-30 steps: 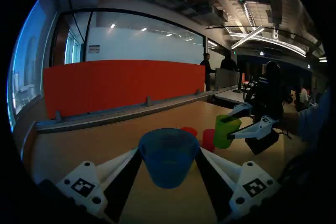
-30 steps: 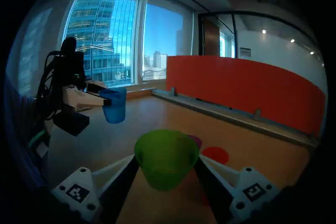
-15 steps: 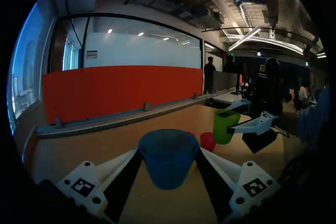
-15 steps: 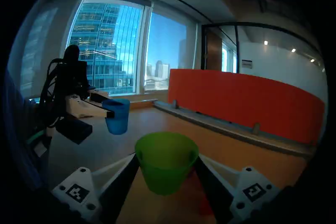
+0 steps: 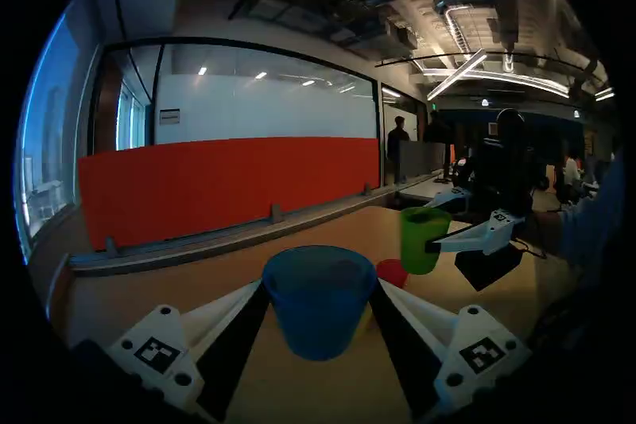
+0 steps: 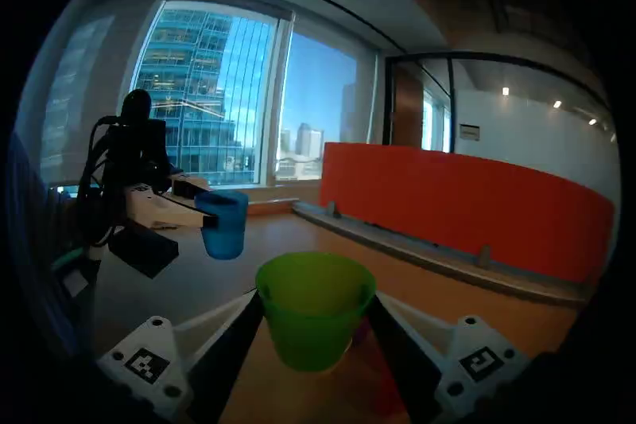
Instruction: Pour water
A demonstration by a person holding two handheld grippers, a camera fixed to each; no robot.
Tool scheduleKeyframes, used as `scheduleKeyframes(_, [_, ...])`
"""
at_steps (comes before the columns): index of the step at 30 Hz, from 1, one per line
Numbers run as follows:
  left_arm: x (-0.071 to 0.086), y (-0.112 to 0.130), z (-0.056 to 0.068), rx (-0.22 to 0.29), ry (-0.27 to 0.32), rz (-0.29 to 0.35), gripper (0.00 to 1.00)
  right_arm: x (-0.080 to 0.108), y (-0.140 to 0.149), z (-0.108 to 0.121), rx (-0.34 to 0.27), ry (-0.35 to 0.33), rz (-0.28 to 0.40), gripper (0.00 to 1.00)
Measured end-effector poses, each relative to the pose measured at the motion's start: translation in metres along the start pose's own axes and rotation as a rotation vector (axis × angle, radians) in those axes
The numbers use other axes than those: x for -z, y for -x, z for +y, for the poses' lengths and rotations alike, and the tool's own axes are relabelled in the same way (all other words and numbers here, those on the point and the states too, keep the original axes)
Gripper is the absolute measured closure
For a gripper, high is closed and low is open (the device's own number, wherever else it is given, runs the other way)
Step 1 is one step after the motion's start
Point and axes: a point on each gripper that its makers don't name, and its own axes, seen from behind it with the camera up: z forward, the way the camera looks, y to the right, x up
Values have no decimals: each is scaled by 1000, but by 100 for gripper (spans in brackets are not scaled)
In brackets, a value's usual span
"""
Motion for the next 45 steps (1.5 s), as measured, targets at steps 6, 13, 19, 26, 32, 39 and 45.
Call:
scheduleKeyframes(6, [1,-6,2,-32,1,8,14,1,-4,-2,9,-7,8,9])
scheduleKeyframes(13, [4,-15,3,-90,-10,14,14,-1,-9,-9,21,-24,17,10])
scheduleKeyframes(19, [3,-21,7,-154,-23,11,14,-5,-10,-18,23,-43,20,10])
scheduleKeyframes(26, [2,-31,12,-232,-39,13,14,-9,-10,-30,29,-65,22,10])
scheduleKeyframes(32, [1,-40,17,-300,-46,15,14,-14,-11,-38,32,-82,26,10])
scheduleKeyframes(39, [2,-51,19,-387,-65,14,14,-23,-11,-49,30,-103,26,10])
scheduleKeyframes(45, [5,-60,18,-447,-83,19,14,-30,-8,-59,28,-124,24,10])
